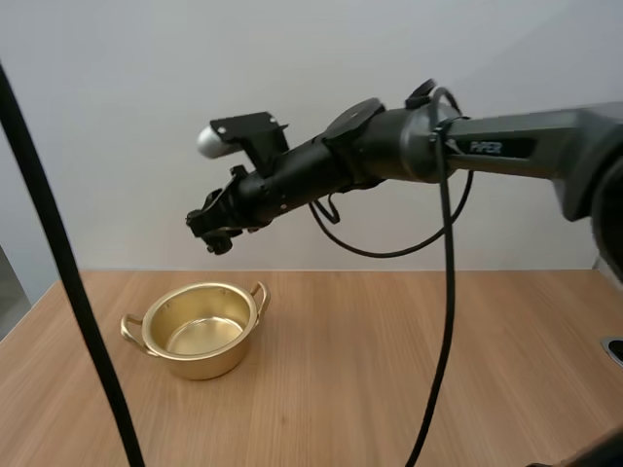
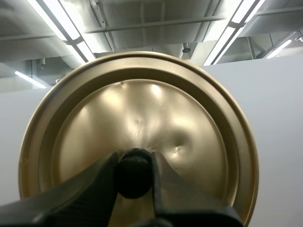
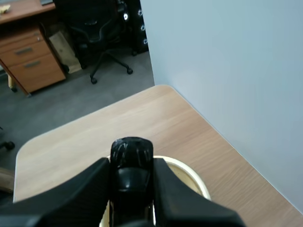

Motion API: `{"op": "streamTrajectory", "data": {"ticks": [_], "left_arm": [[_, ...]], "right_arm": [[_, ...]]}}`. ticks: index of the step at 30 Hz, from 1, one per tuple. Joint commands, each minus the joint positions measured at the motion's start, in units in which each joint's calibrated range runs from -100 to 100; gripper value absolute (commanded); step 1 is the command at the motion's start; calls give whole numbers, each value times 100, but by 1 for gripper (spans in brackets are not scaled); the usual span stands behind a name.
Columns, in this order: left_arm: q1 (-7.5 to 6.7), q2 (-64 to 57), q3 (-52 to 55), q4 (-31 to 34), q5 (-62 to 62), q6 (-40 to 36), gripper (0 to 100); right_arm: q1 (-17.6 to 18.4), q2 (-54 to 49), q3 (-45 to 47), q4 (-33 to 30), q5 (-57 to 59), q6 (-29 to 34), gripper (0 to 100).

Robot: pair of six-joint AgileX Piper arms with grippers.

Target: Open the pot, put the car inside, and close it

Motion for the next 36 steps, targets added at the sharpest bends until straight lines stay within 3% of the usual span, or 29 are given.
{"op": "streamTrajectory", "data": {"ticks": [1, 8, 14, 36], "left_arm": [[0, 2, -4, -179, -102, -1, 0], [0, 2, -19, -401, -153, -1, 0], [0, 2, -19, -611, -147, -1, 0], [0, 2, -19, -622, 42, -1, 0]], "right_arm": [[325, 523, 0, -279, -236, -44, 0], [391, 1543, 0, -418, -1202, -159, 0], [391, 1967, -152, -556, -1142, -187, 0], [419, 2487, -417, -758, -1480, -530, 0]]}}
